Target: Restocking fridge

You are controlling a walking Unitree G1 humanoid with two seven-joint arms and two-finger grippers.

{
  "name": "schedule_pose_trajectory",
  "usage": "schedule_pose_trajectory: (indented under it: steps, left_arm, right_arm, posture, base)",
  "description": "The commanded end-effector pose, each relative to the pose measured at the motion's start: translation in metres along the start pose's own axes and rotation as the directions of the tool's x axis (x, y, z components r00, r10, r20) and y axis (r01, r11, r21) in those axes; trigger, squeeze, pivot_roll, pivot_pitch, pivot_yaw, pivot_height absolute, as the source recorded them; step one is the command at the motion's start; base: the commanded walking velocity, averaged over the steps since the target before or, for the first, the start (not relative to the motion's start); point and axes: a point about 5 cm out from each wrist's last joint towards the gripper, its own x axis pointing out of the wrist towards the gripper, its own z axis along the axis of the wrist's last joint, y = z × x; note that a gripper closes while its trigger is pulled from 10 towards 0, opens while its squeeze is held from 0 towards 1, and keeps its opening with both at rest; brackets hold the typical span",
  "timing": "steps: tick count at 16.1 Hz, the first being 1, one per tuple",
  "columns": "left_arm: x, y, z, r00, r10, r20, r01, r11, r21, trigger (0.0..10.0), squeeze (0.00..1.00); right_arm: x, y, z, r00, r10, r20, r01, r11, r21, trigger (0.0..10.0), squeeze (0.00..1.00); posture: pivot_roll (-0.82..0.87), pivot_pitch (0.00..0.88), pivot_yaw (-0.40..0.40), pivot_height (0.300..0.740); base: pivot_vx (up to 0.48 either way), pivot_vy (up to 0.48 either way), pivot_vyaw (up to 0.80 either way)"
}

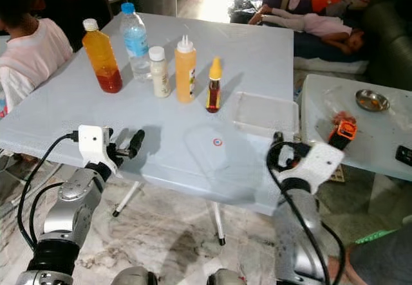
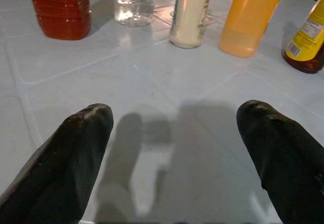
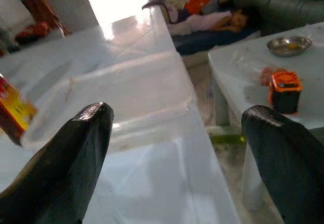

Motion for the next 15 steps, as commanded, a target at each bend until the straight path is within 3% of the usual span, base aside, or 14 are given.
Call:
schedule_pose_trajectory:
  steps: [1,3,4,7,9,15]
  left_arm:
    - [0.002,-0.003,0.004,1.0,-0.023,0.005,0.023,0.999,0.028,10.0,0.0]
    - [0.004,-0.005,0.006,0.999,-0.038,0.005,0.038,0.999,0.038,10.0,0.0]
    - [0.004,-0.006,0.006,0.999,-0.043,0.005,0.043,0.998,0.042,10.0,0.0]
    - [0.007,-0.009,0.008,0.997,-0.077,0.005,0.076,0.993,0.085,10.0,0.0]
    - [0.008,-0.009,0.01,0.996,-0.084,0.01,0.083,0.991,0.104,10.0,0.0]
    - [0.007,-0.005,0.013,0.996,-0.089,0.014,0.086,0.987,0.137,10.0,0.0]
  right_arm:
    - [-0.002,0.001,0.01,0.999,0.031,0.034,-0.033,0.997,0.068,10.0,0.0]
    - [0.002,0.002,0.014,0.998,0.051,0.036,-0.056,0.985,0.16,10.0,0.0]
    - [0.004,0.002,0.015,0.998,0.054,0.04,-0.06,0.985,0.164,10.0,0.0]
    - [0.031,0.004,0.012,1.0,0.031,0.0,-0.029,0.958,0.284,10.0,0.0]
    - [0.04,0.01,0.005,0.999,0.029,-0.027,-0.019,0.943,0.332,10.0,0.0]
    - [0.053,0.032,-0.01,0.996,0.044,-0.075,-0.011,0.919,0.394,10.0,0.0]
  posture:
    - [-0.01,0.0,0.026,0.74]
    - [-0.01,0.0,0.04,0.74]
    - [-0.01,0.0,0.04,0.74]
    - [0.01,0.004,0.054,0.74]
    - [0.02,0.007,0.055,0.74]
    - [0.05,0.008,0.059,0.74]
  base:
    - [0.0,0.0,0.0]
    - [0.0,0.0,0.0]
    - [0.0,0.0,0.0]
    - [0.0,0.0,0.0]
    - [0.0,0.0,0.0]
    - [0.0,0.0,0.0]
